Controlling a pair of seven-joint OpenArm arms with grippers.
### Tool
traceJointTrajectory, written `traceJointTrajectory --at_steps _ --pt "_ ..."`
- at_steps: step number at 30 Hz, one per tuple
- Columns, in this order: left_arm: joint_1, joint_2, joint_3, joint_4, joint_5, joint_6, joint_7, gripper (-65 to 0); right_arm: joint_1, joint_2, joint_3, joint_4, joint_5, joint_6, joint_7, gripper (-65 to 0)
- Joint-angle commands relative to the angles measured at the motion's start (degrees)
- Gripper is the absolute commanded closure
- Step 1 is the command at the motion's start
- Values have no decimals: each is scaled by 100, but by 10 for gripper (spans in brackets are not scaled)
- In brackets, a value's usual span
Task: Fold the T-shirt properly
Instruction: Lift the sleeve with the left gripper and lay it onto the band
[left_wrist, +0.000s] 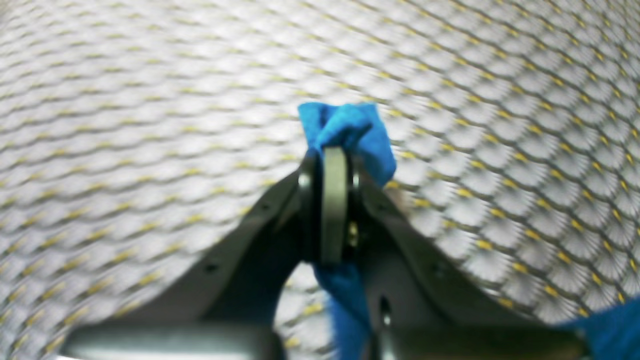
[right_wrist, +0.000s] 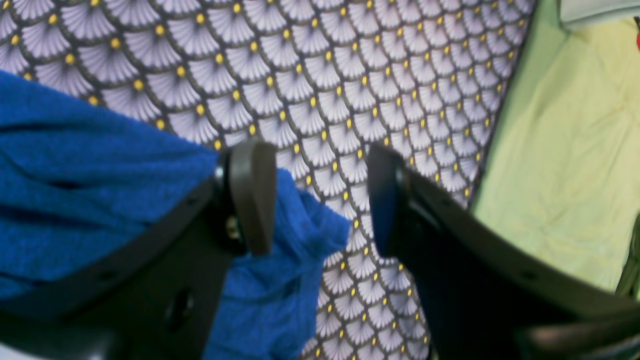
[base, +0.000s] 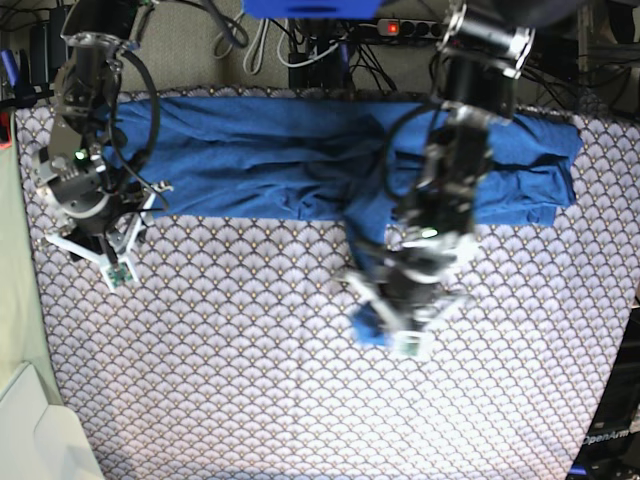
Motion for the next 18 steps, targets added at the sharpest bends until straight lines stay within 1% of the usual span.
traceJointTrajectory --at_steps 1,4,7,11,15,18 --pt "26 -69 -116 283 -7 -15 0 -5 81 51 14 92 2 22 100 -303" --pt "360 -297 -353 696 -7 -15 88 -5 81 -72 14 92 2 22 100 -303" --pt "800 -473 -590 1101 -7 -15 88 -5 81 -107 5 92 2 22 100 -303" --pt "1363 -482 -1171 1584 -7 -15 88 -5 81 -274 -4 92 2 22 100 -303" --pt "1767 -500 -1742 1804 -7 -24 88 -5 81 -300 -4 92 2 22 100 -303" --pt "2022 -614 -2006 1804 -7 -33 62 -5 81 -300 -74 92 2 22 100 -303"
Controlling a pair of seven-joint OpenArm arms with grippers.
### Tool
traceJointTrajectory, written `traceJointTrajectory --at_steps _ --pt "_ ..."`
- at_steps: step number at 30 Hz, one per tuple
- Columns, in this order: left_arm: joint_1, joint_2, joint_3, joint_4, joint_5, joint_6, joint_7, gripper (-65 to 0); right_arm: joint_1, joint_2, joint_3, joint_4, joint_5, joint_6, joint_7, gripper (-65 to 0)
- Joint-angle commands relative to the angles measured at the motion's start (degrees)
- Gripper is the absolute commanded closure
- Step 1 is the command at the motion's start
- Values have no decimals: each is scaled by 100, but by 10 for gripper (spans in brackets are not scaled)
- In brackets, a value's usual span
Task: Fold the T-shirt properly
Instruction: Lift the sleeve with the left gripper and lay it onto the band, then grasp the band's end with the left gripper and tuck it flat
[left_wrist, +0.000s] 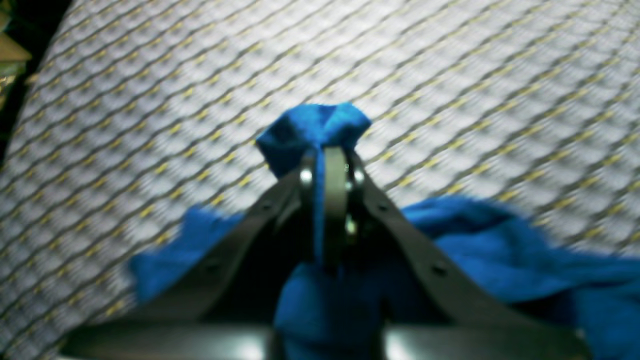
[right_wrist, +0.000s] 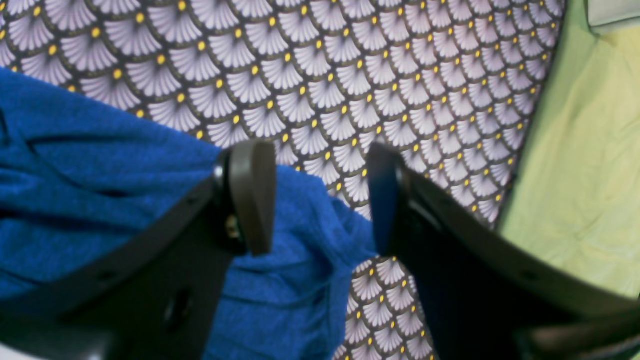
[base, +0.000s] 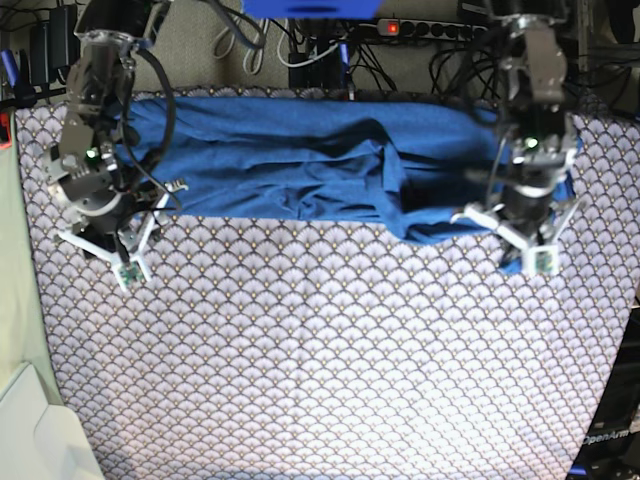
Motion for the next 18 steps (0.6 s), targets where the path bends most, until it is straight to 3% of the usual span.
traceJointTrajectory --at_steps 1,3,8,18 --pt "22 -48 -39 106 4 9 -152 -5 77 30 -28 94 18 22 100 -303" --pt "198 -48 -127 123 4 -79 -179 -5 77 30 -81 94 18 22 100 -303" --pt "453 5 -663 343 4 -765 -135 -5 86 30 -178 94 18 22 100 -302" --pt "752 -48 -1270 352 57 -1662 -126 -5 156 30 -178 94 18 22 100 -302"
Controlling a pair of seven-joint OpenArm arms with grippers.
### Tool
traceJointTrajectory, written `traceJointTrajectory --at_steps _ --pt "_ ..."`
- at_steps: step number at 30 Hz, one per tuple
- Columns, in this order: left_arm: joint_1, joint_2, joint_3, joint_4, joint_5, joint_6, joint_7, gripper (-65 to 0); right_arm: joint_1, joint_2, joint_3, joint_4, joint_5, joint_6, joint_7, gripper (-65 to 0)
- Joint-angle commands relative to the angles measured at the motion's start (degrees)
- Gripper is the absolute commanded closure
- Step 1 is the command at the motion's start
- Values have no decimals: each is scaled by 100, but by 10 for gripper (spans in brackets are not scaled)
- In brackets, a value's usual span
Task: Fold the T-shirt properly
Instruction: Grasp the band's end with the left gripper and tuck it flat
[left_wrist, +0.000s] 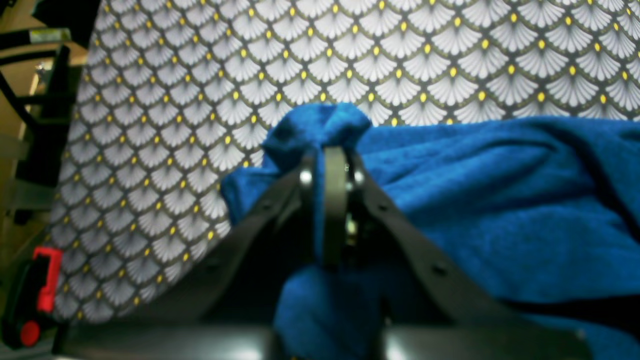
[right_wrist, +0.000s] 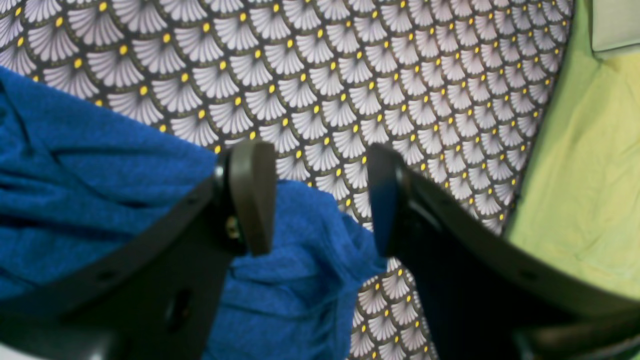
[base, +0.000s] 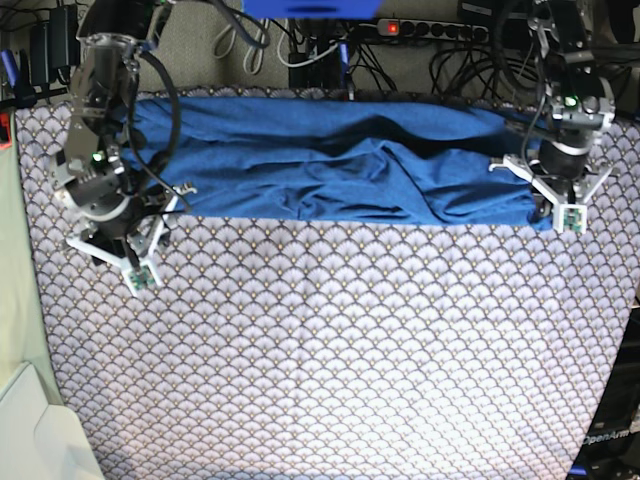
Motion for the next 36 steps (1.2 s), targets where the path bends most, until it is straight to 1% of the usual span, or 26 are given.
traceJointTrajectory --at_steps 1,5,11,17,21,26,30,36 --pt "55 -50 -24 98 -5 -9 -130 -5 82 32 10 94 5 22 100 -302" --pt "231 -59 -24 107 4 -18 -130 -4 82 32 10 94 5 22 100 -302" --pt "424 -296 -50 98 -40 -18 -130 -4 82 32 10 94 5 22 100 -302" --pt "433 -393 -578 186 -49 -27 -130 -4 90 -47 10 94 5 22 100 -302" --pt "433 -604 -648 204 -49 -27 -130 -4 90 -100 10 85 5 22 100 -302" --pt "380 -586 -595 177 -49 -27 -130 -4 90 -126 10 85 5 22 100 -302" --pt "372 -586 -375 160 -49 -27 -130 -5 90 -126 10 85 5 22 100 -302" --pt "372 -586 -375 160 -49 -18 -130 -9 90 -118 10 85 5 22 100 -302"
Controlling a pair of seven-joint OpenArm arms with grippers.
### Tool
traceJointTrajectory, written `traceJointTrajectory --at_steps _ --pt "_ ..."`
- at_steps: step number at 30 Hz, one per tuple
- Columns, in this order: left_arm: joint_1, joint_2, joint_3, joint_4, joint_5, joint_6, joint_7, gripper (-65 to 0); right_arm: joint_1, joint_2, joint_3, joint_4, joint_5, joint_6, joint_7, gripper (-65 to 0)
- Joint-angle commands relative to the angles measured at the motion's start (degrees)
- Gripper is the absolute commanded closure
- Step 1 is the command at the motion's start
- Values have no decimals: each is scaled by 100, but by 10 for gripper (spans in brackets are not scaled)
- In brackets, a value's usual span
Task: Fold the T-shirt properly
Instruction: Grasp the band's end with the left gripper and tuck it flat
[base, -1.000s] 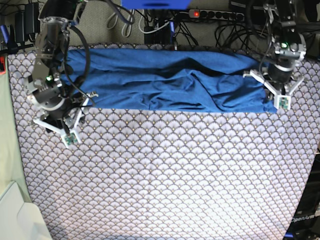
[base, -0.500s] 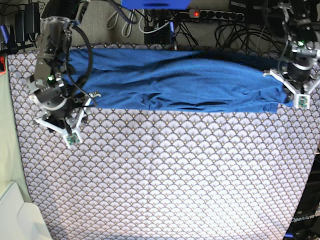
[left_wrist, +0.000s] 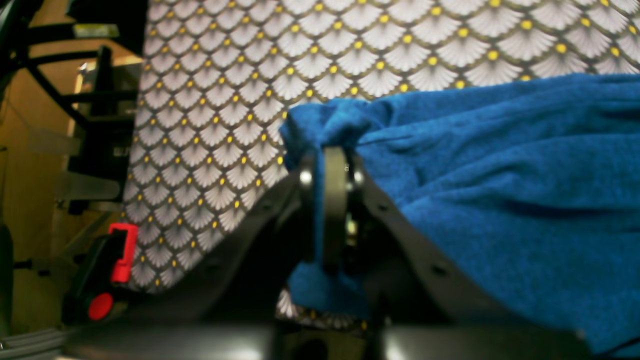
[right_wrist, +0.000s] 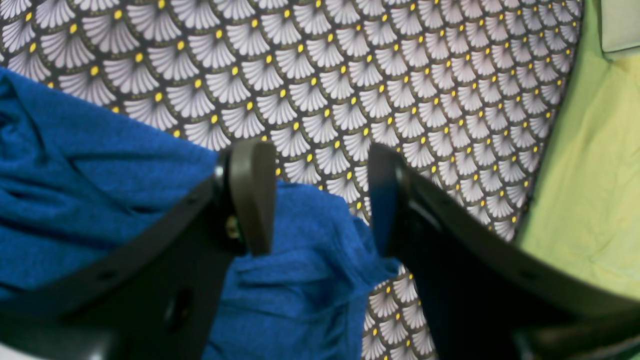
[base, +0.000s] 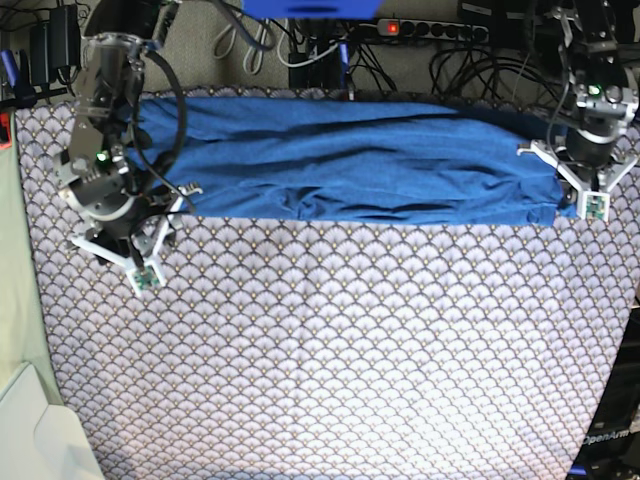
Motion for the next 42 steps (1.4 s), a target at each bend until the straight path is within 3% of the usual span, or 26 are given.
traceJointTrajectory --at_steps 1,12,15,21,24,42 --pt "-20 -75 -56 77 -3 26 -115 -9 88 31 6 85 16 20 100 -302" --pt "42 -75 -56 15 50 26 -106 -23 88 31 6 85 16 20 100 -302" --pt "51 -84 -74 -99 50 26 -106 -114 88 31 6 85 16 20 100 -302" --pt "165 -110 -74 -125 6 17 -106 -393 88 40 6 85 16 20 100 -302" --pt "165 -110 -83 -108 -3 17 -106 -463 88 40 6 85 16 20 100 -302" --pt "-46 -119 -452 -925 -178 8 -115 -476 88 49 6 85 16 20 100 -302"
